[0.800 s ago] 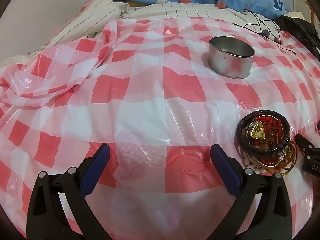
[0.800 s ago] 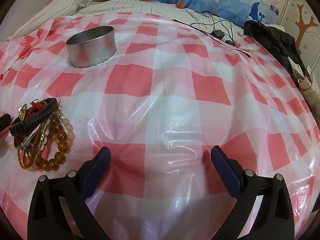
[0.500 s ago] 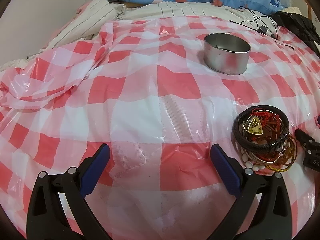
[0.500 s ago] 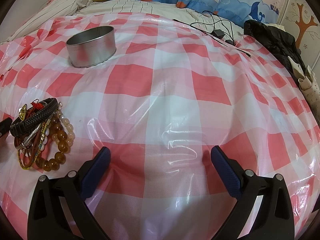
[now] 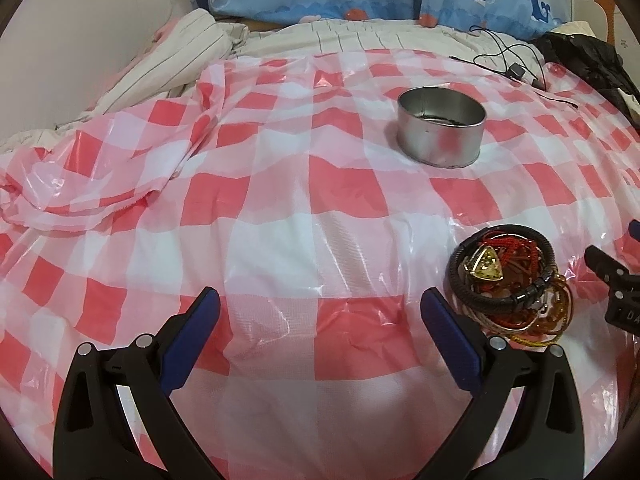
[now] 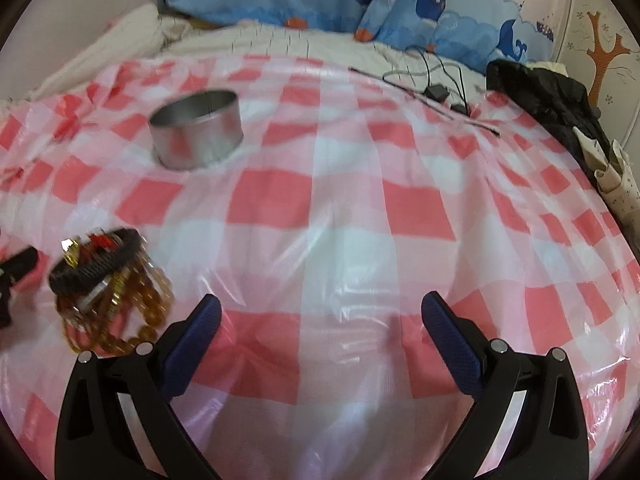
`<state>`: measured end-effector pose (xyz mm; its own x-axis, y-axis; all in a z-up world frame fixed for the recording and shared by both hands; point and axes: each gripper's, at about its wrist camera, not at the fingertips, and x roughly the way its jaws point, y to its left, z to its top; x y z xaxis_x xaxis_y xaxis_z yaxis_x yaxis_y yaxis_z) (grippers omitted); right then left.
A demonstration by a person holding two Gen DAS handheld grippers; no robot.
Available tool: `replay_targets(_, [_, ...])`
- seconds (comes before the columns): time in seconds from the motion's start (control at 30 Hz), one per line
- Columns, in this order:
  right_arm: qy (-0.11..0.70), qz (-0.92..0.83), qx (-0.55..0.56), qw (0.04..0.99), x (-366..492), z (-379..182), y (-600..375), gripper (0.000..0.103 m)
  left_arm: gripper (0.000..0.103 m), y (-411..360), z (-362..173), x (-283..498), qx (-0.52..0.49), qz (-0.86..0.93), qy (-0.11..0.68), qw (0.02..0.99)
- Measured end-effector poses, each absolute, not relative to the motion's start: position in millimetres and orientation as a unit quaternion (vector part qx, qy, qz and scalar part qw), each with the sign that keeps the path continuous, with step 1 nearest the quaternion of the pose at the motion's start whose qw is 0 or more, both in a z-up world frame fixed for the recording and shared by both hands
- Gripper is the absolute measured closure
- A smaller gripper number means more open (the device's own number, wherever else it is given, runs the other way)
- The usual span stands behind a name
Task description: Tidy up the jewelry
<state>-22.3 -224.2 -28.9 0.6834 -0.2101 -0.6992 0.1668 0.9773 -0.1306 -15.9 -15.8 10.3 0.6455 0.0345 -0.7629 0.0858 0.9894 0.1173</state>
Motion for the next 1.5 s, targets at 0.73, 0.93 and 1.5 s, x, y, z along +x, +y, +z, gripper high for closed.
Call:
replay_targets(0.73, [0.38,-0.07,-0.045,0.921,-18,-30,-203,0.007,0.006,-22,12,-17,0.076,-0.024,0.42,0.904])
replay_targets(0.93, [0.384,-0.068,-0.041,0.92,-17,-31,-204,0.007,0.006,-23,11,-17,0.077,-0.026,0.422,0.903])
replay_targets(1.5, [0.375,-0.076,0.002,0.924,-20,-25,-222,0.007,0.006,-58,24,-39,0.085,-0.177,0.369,0.908])
